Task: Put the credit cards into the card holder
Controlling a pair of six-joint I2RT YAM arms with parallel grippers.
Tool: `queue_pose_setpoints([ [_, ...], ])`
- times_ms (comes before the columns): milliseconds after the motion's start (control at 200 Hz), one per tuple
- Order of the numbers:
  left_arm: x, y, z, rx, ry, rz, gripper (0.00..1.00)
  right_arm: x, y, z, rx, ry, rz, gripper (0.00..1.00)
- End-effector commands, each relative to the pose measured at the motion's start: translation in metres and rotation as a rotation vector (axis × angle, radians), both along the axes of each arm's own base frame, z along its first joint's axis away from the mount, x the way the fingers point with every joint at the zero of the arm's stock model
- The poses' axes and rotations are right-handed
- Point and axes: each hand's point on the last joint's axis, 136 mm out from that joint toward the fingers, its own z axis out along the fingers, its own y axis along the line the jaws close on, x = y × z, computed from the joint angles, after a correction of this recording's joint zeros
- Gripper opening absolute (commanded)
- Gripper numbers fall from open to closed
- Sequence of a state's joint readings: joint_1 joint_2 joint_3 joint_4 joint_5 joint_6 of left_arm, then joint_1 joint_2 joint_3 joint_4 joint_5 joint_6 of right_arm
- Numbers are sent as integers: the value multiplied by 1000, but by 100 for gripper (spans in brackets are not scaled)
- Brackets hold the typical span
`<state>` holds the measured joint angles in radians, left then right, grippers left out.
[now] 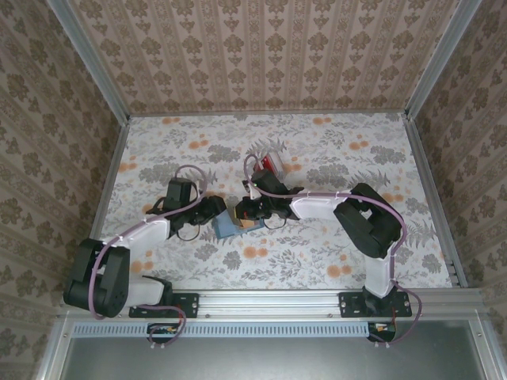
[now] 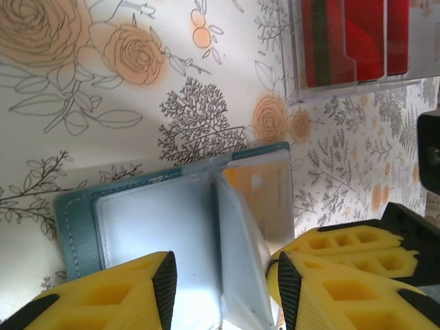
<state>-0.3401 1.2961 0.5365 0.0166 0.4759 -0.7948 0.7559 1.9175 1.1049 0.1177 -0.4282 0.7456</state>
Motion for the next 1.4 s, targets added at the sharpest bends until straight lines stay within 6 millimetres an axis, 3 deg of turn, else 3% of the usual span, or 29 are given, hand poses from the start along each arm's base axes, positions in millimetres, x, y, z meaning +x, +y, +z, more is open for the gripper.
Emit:
queue_pose_setpoints([
  [0, 9, -5, 18, -24, -43, 6, 45, -1, 2, 7, 35, 6, 4, 0],
  [425, 14, -23, 1, 24, 5, -49, 41, -1, 4, 9, 49, 5, 10, 0],
  [540, 13, -27, -5, 71, 18, -82, 26, -1, 4, 9, 52, 6, 9, 0],
  [630, 11, -26, -9, 103, 29, -94, 8, 0, 4, 9, 52, 3, 6, 0],
  [715, 8, -22, -11, 130, 32, -97, 0, 0, 2, 8, 41, 1, 1, 0],
  [775, 7, -18, -11, 155, 29, -98, 0, 0, -1, 6, 23, -3, -2, 3],
  [920, 4, -10, -10, 213, 25, -110, 0, 4, -15, 3, -57, -33, -34, 21],
  [1060, 4, -8, -7, 241, 22, -132, 0, 10, -33, -6, -184, -63, -63, 23],
  [1265, 11, -10, 3, 297, 4, -149, 0, 8, -40, -25, -288, -51, -36, 23],
  [1395, 5, -28, 3, 341, 0, -202, 0, 6, -40, -26, -281, -45, -35, 23],
])
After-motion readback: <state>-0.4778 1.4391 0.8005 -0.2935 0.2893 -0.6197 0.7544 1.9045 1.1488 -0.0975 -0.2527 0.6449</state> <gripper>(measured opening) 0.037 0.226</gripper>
